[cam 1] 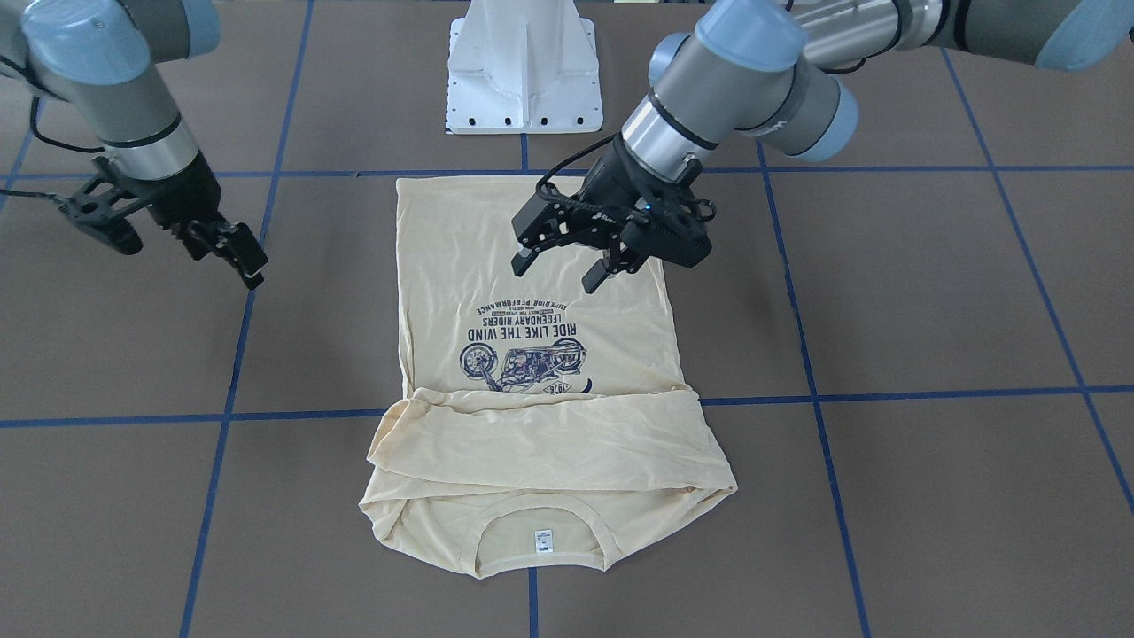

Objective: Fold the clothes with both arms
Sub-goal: 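Release the sleeve with the left gripper while the right gripper moves to the hem corner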

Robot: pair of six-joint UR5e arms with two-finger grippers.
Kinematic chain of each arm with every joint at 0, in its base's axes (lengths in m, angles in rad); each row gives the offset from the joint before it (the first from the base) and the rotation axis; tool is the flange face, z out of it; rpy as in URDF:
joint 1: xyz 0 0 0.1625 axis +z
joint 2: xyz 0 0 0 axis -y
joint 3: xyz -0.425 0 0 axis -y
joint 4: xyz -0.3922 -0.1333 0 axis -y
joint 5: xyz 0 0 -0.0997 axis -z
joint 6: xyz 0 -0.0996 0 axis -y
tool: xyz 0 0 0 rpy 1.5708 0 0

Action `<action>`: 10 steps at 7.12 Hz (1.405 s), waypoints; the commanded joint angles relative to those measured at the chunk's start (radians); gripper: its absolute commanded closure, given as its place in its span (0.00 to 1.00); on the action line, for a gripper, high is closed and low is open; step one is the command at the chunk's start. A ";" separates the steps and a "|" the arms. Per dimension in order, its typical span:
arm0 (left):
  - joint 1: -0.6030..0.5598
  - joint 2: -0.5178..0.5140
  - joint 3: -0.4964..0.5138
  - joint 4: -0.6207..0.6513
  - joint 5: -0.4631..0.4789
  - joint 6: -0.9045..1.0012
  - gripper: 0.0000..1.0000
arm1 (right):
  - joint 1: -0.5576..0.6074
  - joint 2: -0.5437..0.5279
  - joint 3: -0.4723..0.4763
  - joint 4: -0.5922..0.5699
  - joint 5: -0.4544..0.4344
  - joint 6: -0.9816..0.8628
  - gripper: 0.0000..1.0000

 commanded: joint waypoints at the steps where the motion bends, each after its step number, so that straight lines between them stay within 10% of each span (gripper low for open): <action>1: -0.003 0.063 -0.067 0.010 0.001 0.015 0.01 | -0.272 -0.018 0.062 -0.001 -0.194 0.258 0.02; 4: -0.003 0.067 -0.059 0.012 0.002 0.015 0.01 | -0.484 0.040 0.058 -0.004 -0.376 0.499 0.02; 10: 0.003 0.079 -0.050 0.010 0.008 0.010 0.01 | -0.522 0.081 -0.010 -0.013 -0.384 0.537 0.08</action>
